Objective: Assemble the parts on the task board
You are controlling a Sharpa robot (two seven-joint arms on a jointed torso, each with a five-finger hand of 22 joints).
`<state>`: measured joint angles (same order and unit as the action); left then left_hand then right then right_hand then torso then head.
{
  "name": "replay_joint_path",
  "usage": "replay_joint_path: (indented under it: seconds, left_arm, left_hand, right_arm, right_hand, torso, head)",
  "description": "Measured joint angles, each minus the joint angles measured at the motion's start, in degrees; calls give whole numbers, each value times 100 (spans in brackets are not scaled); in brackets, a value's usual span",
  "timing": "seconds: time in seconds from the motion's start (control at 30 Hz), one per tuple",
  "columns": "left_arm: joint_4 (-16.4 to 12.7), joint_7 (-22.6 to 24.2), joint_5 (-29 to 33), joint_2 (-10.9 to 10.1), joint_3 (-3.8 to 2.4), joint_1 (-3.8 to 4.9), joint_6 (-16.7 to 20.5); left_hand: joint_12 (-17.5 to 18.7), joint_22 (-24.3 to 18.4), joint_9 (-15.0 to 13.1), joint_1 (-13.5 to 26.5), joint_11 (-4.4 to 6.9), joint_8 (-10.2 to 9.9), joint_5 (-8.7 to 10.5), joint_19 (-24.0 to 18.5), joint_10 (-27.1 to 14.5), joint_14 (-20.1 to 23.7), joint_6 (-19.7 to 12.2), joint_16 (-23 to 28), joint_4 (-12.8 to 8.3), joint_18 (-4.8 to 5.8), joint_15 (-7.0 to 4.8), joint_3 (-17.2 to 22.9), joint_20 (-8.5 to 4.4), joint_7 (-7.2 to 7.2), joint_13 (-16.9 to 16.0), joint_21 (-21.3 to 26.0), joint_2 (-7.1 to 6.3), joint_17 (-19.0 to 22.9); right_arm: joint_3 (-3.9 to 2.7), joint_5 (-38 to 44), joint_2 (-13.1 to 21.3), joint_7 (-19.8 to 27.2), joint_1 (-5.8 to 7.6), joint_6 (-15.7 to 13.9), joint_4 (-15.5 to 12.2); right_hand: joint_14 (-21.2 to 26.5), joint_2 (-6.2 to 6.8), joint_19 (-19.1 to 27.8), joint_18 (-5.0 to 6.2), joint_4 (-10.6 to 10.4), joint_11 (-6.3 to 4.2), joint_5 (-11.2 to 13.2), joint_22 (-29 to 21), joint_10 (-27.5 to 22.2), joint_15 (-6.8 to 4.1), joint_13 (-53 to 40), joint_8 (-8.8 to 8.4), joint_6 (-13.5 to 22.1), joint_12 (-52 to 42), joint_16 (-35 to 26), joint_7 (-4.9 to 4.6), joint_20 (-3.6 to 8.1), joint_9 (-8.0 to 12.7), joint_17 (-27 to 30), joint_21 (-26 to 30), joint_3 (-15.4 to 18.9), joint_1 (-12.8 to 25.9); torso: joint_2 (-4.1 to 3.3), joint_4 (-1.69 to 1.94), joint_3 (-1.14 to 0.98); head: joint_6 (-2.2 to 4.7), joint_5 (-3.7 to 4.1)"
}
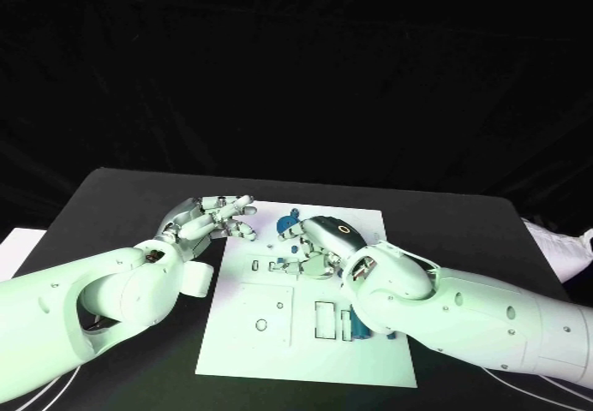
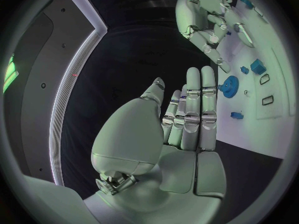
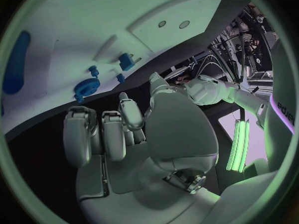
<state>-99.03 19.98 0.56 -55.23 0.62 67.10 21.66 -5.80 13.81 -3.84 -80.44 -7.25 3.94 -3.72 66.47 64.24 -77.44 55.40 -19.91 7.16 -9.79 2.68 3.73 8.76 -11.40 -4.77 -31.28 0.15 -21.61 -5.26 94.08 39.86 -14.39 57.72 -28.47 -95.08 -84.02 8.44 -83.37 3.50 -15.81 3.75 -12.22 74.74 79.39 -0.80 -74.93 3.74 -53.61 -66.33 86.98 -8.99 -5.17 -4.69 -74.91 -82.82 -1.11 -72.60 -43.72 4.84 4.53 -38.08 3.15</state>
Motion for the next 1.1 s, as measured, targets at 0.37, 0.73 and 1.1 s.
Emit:
replay_joint_path:
  seconds: [0.37,0.73,1.1]
  left_arm:
    - [384,-1805,-1350,200,5,294,-769]
    - [1111,-4403,-4278,997,16,830,-2109]
    - [1736,-5413,-5932,1820,120,1036,-3034]
  left_hand:
    - [-2273,3207,-261,663,466,621,20,909,920,-656,538,-5985,420,225,-405,-255,-425,479,-1704,-3138,-63,-5268]
    - [-5995,5912,-1285,1066,787,2052,23,1645,1165,-654,576,-6992,924,565,-630,-882,-628,769,-5430,-5009,150,-5334]
    - [-6390,6114,-2103,1360,828,2697,66,1727,1205,-653,250,-6992,954,624,-648,-1413,-670,847,-5939,-5192,278,-5333]
  right_arm:
    - [-164,-2554,1082,1821,430,-209,-254]
    - [-184,-3772,1651,2236,674,-177,-35]
    - [-181,-4086,1723,2233,691,-21,44]
  right_hand:
    - [-1,-353,174,0,223,-11,-210,-425,-257,0,261,0,-36,458,-250,36,13,-37,1,251,-44,-488]
    - [-1,-412,174,0,303,-11,-276,-446,-257,0,287,0,-77,458,-276,33,13,-44,1,251,-56,-547]
    - [-1,-412,195,0,325,-10,-300,-526,-297,-1,356,0,-77,559,-333,33,34,-49,1,316,-34,-547]
  torso:
    - [130,-59,-85]
    - [256,-124,-179]
    - [282,-140,-216]
  head:
    - [-31,-133]
    - [-102,-240]
    - [-133,-282]
